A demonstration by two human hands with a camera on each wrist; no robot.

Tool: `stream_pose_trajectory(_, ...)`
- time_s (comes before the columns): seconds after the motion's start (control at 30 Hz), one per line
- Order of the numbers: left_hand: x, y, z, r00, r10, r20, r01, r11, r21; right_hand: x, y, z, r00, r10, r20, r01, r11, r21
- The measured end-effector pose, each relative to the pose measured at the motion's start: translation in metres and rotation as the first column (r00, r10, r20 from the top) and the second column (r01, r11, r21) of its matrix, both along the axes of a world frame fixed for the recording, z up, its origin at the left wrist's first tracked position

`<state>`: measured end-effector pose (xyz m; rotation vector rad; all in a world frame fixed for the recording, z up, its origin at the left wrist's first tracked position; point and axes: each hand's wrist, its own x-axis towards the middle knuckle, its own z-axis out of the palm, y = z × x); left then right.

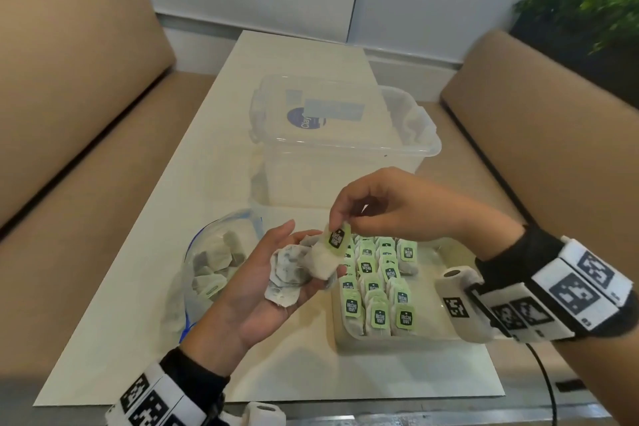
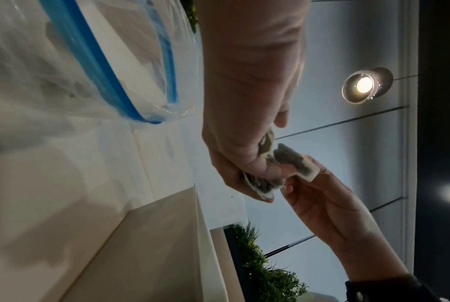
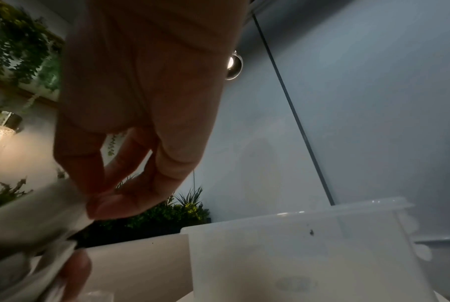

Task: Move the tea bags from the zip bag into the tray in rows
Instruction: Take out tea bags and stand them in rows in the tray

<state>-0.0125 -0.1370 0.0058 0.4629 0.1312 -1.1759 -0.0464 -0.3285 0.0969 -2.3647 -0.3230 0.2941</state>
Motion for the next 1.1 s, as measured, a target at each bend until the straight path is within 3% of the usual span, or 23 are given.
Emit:
stream_pose_trajectory(0.1,-0.003,-0.001,-0.005,0.995,0.043,0.086,-0.049,0.997,0.064,-0.001,-0.004,0.007,1.000,-0.024,-0.009,0.024,0.998,-0.052)
stream_pose_trajectory(0.2,-0.009,-0.004,-0.009,0.945,0.084,0.317,-0.126,0.986,0.114,0.001,0.000,0.011,0.996,-0.019,0.092,0.028,0.994,-0.103)
stream_pose_trajectory(0.27,-0.011,-0.006,-0.008,0.920,0.096,0.379,-0.157,0.979,0.132,0.003,0.005,0.012,0.986,0.002,0.169,0.025,0.987,-0.159)
stream_pose_trajectory(0.5,-0.011,-0.010,-0.008,0.880,0.173,0.443,-0.262,0.954,0.148,0.005,0.017,0.012,0.921,0.106,0.374,-0.014,0.971,-0.238)
stream_pose_trajectory(0.63,-0.008,-0.008,-0.009,0.834,0.245,0.494,-0.357,0.923,0.146,0.001,0.016,0.015,0.892,0.080,0.445,-0.010,0.987,-0.157)
stream_pose_trajectory(1.1,-0.009,-0.012,-0.004,0.796,0.317,0.516,-0.422,0.901,0.098,-0.013,0.006,0.010,0.903,-0.110,0.415,0.096,0.994,0.054)
